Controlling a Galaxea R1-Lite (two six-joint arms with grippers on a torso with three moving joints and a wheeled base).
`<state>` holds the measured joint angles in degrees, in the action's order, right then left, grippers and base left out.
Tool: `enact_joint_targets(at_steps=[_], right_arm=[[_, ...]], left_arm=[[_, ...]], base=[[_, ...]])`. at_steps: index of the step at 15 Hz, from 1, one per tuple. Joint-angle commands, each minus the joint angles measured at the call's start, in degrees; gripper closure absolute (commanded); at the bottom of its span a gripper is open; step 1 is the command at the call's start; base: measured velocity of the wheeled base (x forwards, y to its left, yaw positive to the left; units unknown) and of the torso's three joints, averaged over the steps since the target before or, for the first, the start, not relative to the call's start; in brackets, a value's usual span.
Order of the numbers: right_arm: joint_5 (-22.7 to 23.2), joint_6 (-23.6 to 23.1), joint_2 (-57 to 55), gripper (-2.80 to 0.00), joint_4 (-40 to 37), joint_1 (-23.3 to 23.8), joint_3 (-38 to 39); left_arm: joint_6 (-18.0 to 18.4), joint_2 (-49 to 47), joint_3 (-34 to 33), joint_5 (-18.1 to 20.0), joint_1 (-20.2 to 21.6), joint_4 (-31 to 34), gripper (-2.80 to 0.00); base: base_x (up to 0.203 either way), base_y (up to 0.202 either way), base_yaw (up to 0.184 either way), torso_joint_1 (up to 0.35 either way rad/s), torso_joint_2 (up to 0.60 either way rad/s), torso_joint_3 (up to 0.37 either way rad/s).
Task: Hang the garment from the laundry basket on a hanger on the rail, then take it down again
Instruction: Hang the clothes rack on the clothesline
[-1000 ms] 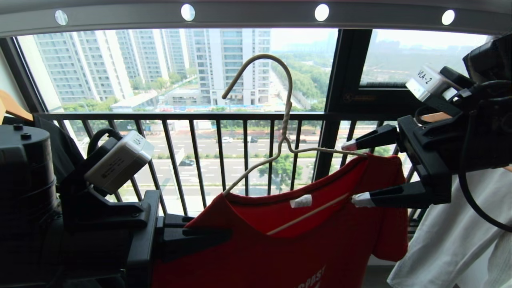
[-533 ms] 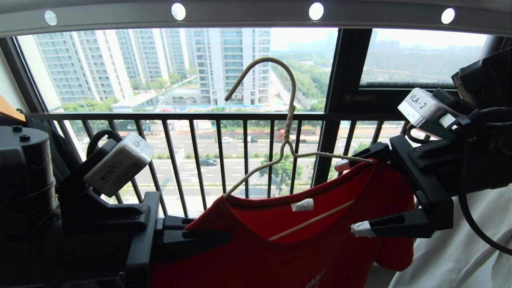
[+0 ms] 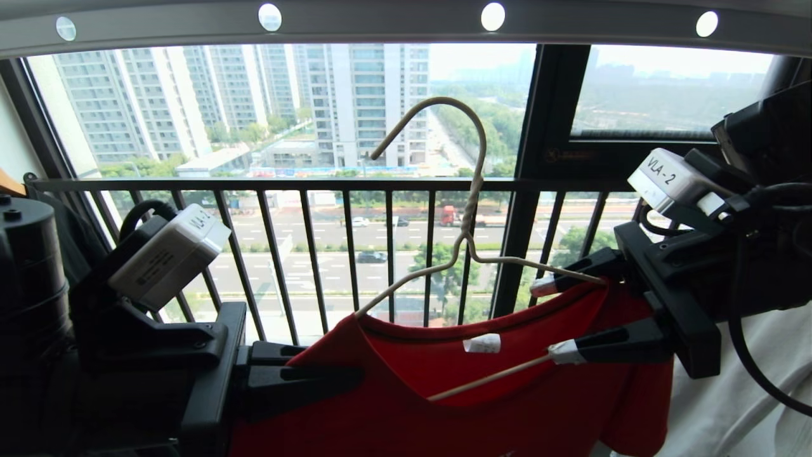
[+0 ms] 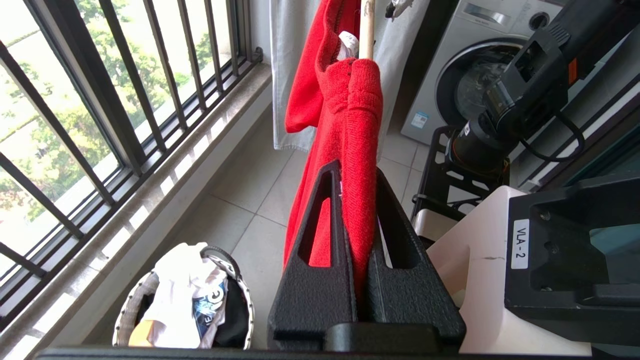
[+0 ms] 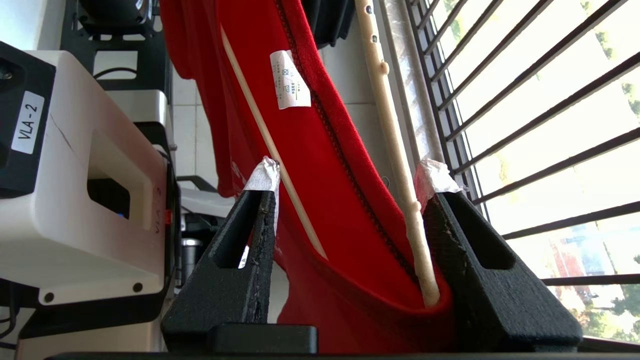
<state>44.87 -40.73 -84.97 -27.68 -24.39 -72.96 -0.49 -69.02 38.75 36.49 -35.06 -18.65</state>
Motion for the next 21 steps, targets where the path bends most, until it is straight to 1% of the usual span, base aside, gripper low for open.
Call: enact_joint_targets(at_steps=[1,15,16,21], right_arm=[[0.2,-0.2,-0.2,0.00,-0.3,-0.1,0.0],[0.1,-0.1,1.5,0.00,-1.8,0.0,-0.1],[0.1,-0.1,1.5,0.00,-1.8,0.0,-0.1],[0.0,-0.1,1.4,0.00,-1.8,0.0,-0.3]], left_arm=[[0.0,0.3,0.0,0.1,0.0,-0.3,0.00],[-0.4,0.3,-0.1,0.1,0.0,-0.6,0.00],[-0.4,0.1,-0.2,0.1,0.1,-0.6,-2.80],[-0.3,0.6,-0.2,0.1,0.1,-0.7,-2.80]], base=[[0.000,0.000,0.000,0.000,0.00,0.000],[0.000,0.000,0.000,0.000,0.00,0.000],[0.000,0.000,0.000,0.000,0.00,0.000],[0.000,0.000,0.000,0.000,0.00,0.000]])
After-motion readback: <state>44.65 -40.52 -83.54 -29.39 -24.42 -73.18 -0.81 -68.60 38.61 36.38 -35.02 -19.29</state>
